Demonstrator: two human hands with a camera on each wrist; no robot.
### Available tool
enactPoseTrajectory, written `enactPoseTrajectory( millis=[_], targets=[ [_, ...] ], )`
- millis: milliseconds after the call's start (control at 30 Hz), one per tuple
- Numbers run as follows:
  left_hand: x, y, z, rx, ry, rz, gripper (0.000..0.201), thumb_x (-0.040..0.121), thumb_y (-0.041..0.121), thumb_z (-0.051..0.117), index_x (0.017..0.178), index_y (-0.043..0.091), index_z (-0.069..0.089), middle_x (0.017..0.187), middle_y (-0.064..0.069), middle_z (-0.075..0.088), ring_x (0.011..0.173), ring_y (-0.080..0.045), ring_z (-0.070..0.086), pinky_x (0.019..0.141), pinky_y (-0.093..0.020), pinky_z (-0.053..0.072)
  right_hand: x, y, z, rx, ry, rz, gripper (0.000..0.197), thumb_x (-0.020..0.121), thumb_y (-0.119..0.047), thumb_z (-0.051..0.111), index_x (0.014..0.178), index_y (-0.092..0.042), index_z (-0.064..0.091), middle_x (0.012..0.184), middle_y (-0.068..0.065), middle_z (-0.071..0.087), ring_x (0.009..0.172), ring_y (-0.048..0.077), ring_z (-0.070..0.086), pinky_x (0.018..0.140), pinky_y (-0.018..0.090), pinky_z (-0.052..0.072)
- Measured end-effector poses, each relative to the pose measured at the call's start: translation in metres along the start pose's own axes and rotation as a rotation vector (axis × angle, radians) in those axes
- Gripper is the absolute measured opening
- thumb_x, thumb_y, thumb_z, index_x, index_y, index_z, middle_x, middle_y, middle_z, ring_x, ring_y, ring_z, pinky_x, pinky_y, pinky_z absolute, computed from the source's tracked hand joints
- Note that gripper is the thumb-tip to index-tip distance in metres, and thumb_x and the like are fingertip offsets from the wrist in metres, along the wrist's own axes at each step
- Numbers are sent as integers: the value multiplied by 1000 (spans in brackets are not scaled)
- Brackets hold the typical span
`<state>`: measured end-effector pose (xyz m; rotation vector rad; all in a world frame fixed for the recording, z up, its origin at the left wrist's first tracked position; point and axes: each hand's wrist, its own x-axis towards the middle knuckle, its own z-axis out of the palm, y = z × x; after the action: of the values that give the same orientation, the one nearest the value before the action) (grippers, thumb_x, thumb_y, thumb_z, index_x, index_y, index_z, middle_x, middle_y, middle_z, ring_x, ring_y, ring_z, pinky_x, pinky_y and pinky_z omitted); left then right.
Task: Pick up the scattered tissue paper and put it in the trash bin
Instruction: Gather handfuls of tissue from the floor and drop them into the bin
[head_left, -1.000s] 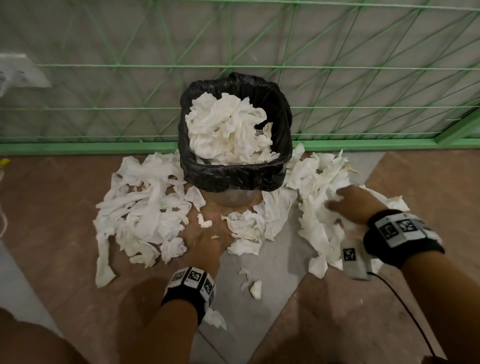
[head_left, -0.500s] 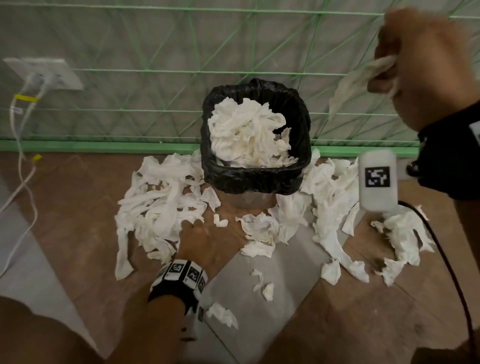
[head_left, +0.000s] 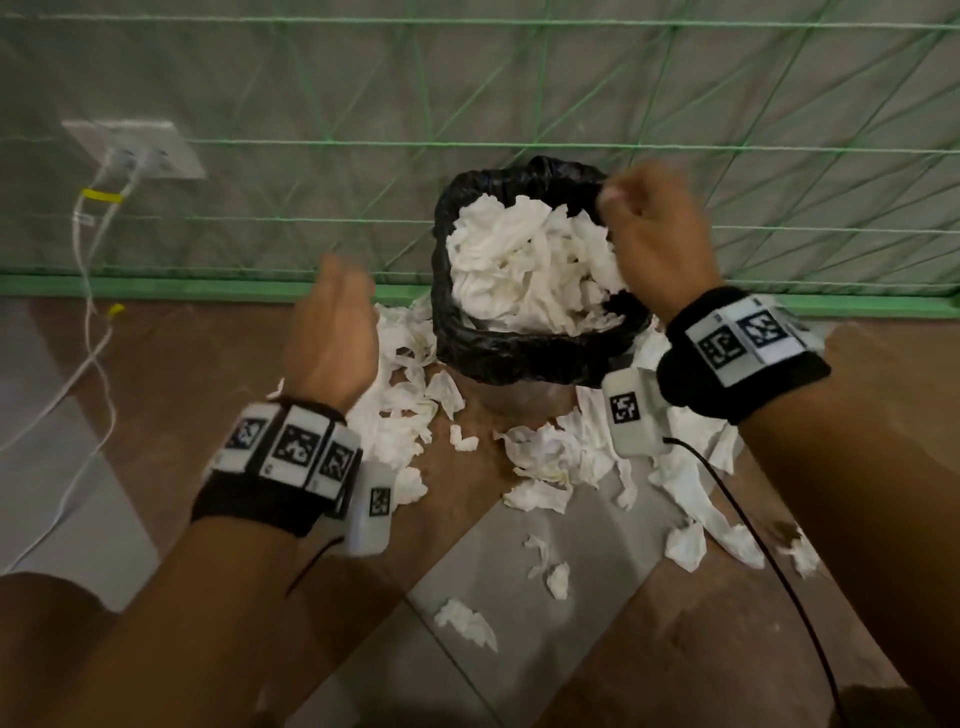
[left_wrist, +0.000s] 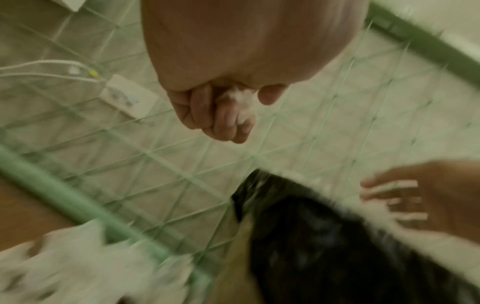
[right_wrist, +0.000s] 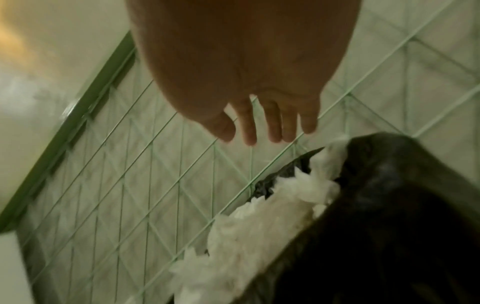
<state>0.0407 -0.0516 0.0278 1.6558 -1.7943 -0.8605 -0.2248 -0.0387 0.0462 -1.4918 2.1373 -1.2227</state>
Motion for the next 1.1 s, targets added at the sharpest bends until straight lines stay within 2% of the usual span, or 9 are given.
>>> enactPoseTrajectory(
  millis=[100,233,433,567,667,800,900,1000,1100],
  targets=[
    [4,64,-13,-325,16,117,14,86,32,27,85,25,40,89,-5,56,80,-19,51,76,-43,43,-4,25,-21,152,247,131,9,91,-19,52,83,-23,55,81,-5,56,81,10,50,65,8,38],
    [22,118,6,-186,-16,330,23,97,24,36,102,16,57,113,0,45,89,-6,47,90,-30,46,-31,79,-34,18,219,437,14,89,-16,52,95,-8,62,86,3,61,84,17,54,74,29,46],
    [33,120,66,116,-177,517,45,94,13,57,136,26,48,127,-5,50,110,-18,53,91,-25,40,-110,170,-27,-485,-649,812,26,84,-12,62,107,-1,63,103,19,64,85,30,65,65,31,54],
    [39,100,90,283,-263,508,70,82,22,71,141,33,36,117,-4,64,110,-28,57,95,-45,47,-166,200,-7,-728,-906,835,54,83,-27,68,130,-7,52,131,16,56,122,33,54,100,38,47],
    [40,93,94,273,-223,501,81,73,47,76,142,34,36,133,-3,55,126,-27,46,105,-48,40,-191,204,8,-817,-1108,775,58,91,-33,57,142,-12,38,126,17,52,115,32,52,112,40,37],
    [29,84,86,0,-38,465,63,78,59,64,132,36,44,131,4,51,124,-16,45,99,-28,38,-210,199,23,-879,-1126,487,39,98,-20,46,135,-10,49,143,13,47,130,28,48,110,37,39],
    [19,49,82,-251,300,276,22,92,39,52,104,21,52,99,3,57,84,-2,51,72,-13,40,-204,192,22,-811,-1103,459,39,96,-19,49,133,-8,52,141,11,50,130,25,49,110,32,37],
    [-7,-7,87,-350,556,24,17,94,25,49,80,15,47,64,10,46,54,2,42,54,-21,35,-165,166,8,-650,-874,481,21,84,-12,59,100,-8,73,111,10,69,105,25,65,90,29,51],
    [-47,-61,111,-209,540,-132,28,92,27,47,68,13,43,55,3,43,52,-7,42,53,-28,36,-118,136,-21,-399,-516,517,16,78,-5,68,70,-18,73,76,-2,72,75,13,68,75,25,55]
  ],
)
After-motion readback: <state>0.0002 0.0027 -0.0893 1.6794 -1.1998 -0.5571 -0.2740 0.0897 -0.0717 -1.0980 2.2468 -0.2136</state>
